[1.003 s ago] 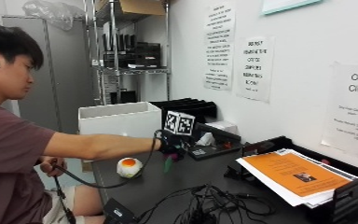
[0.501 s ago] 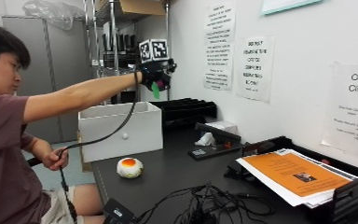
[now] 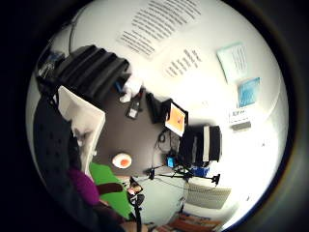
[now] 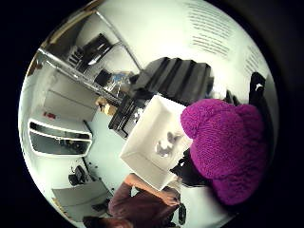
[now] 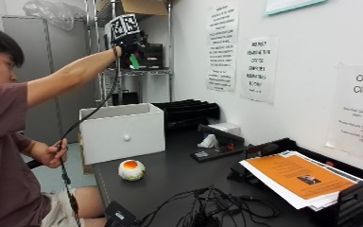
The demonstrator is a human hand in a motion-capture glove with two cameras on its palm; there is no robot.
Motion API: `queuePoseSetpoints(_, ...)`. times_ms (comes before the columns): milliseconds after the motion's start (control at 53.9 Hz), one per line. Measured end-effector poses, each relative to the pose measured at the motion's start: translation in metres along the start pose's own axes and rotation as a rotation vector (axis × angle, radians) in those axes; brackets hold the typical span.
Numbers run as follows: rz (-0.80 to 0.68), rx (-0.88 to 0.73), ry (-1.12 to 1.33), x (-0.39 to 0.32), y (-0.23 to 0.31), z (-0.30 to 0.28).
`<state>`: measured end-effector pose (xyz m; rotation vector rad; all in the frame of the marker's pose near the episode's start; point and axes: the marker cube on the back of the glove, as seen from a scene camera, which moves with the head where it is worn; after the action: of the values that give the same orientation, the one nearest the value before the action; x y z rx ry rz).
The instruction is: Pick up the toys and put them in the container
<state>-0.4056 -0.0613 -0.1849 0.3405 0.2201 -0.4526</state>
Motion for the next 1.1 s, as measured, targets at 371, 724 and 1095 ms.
queuePoseSetpoints(371, -0.209, -0.011, -0.087, -0.08, 0.002, 0.026)
queuePoseSetpoints(724, -0.243, -0.022, -0.182, -0.102, -0.001, 0.063)
queuePoseSetpoints(1095, -0.404, -0.131, -0.085, -0.098, 0.005, 0.089)
